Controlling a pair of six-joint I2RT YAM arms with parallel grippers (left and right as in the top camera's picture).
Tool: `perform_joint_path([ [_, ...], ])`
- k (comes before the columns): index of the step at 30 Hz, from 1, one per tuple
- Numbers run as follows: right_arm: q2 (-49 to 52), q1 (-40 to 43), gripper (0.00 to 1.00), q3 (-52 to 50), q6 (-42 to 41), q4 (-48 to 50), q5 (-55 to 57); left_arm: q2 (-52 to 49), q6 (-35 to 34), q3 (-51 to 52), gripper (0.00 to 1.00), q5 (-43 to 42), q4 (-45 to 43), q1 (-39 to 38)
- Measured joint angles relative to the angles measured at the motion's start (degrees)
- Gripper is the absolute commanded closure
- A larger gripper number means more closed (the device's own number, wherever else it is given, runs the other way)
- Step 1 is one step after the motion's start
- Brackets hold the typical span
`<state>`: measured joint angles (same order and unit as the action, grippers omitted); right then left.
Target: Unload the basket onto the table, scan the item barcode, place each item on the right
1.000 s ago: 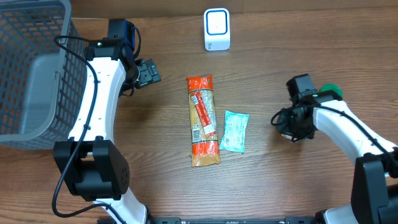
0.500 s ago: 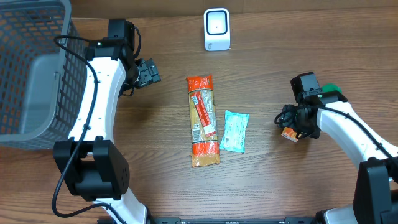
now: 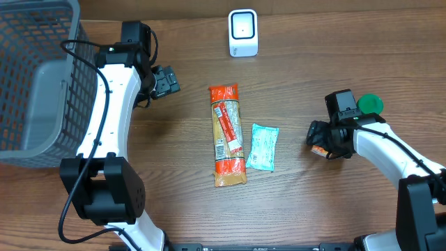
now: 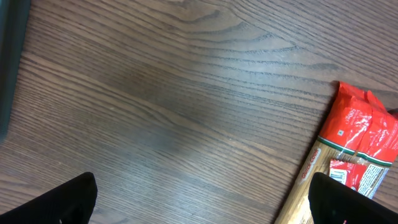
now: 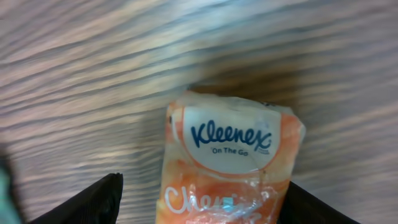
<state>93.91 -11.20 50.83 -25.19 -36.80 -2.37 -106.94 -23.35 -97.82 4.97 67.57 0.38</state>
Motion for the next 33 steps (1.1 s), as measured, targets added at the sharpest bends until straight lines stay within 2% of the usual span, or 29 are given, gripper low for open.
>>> perform_joint_path([
  [16,0.0,0.0,0.22,0.0,2.3,2.4,-11.2,0.0,0.0,0.0,0.0,0.0,0.0,0.0],
  [17,0.0,0.0,0.21,0.0,2.3,2.5,-11.5,0.0,0.0,0.0,0.0,0.0,0.0,0.0],
  [18,0.0,0.0,0.14,0.0,2.3,2.6,-11.8,0.0,0.0,0.0,0.0,0.0,0.0,0.0],
  [19,0.0,0.0,0.0,0.0,2.2,2.7,-11.8,0.0,0.0,0.0,0.0,0.0,0.0,0.0],
  [23,0.0,0.0,0.0,0.0,2.7,2.9,-11.5,0.0,0.0,0.0,0.0,0.0,0.0,0.0],
  [24,0.0,0.0,0.11,0.0,2.7,2.9,-11.3,0.0,0.0,0.0,0.0,0.0,0.0,0.0],
  [25,0.0,0.0,0.28,0.0,2.9,2.8,-11.1,0.0,0.0,0.0,0.0,0.0,0.0,0.0],
  [26,0.0,0.0,0.37,0.0,3.2,2.7,-10.8,0.0,0.0,0.0,0.0,0.0,0.0,0.0],
  [28,0.0,0.0,0.49,0.0,2.8,2.6,-9.7,0.0,0.0,0.0,0.0,0.0,0.0,0.0],
  [30,0.0,0.0,0.55,0.0,3.0,2.4,-8.9,0.0,0.0,0.0,0.0,0.0,0.0,0.0],
  [33,0.0,0.0,0.53,0.0,2.7,2.1,-8.0,0.0,0.0,0.0,0.0,0.0,0.0,0.0],
])
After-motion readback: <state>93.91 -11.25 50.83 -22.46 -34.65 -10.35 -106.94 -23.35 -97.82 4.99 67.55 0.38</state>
